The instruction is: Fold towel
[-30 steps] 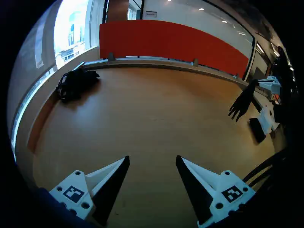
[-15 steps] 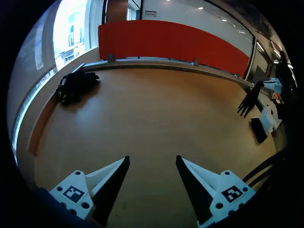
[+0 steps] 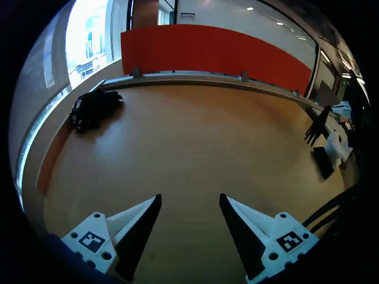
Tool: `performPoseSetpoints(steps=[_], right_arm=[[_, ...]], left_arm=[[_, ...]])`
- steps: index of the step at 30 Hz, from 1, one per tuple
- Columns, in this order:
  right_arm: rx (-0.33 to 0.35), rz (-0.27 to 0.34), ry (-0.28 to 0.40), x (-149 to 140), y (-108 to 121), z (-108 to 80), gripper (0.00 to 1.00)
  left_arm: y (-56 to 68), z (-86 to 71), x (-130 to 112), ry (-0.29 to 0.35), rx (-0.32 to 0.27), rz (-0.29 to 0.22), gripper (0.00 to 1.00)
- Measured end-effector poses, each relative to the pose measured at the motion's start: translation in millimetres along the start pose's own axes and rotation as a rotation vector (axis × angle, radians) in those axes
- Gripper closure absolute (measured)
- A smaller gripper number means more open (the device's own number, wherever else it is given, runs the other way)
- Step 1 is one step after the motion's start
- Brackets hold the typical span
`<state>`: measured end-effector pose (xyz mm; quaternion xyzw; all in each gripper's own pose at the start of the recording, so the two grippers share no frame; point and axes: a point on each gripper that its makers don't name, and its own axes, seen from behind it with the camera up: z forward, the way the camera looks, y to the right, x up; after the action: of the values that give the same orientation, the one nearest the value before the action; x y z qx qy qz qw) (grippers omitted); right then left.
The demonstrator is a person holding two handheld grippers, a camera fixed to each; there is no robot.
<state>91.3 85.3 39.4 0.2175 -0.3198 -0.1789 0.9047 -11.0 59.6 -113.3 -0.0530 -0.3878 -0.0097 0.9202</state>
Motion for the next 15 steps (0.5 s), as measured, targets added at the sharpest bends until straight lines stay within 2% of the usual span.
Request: performPoseSetpoints(steps=[8,15], right_arm=[[-0.012,0.027,-0.03,-24.7,26.0,-0.5,0.98],[-0.015,0.035,-0.057,-45.5,35.7,-4.2,0.98]], left_arm=[[9.6,-0.2,1.5,-0.004,0.003,0.01,0.1],[16.2,-0.8,1.7,-0.007,0.003,0.015,0.1]])
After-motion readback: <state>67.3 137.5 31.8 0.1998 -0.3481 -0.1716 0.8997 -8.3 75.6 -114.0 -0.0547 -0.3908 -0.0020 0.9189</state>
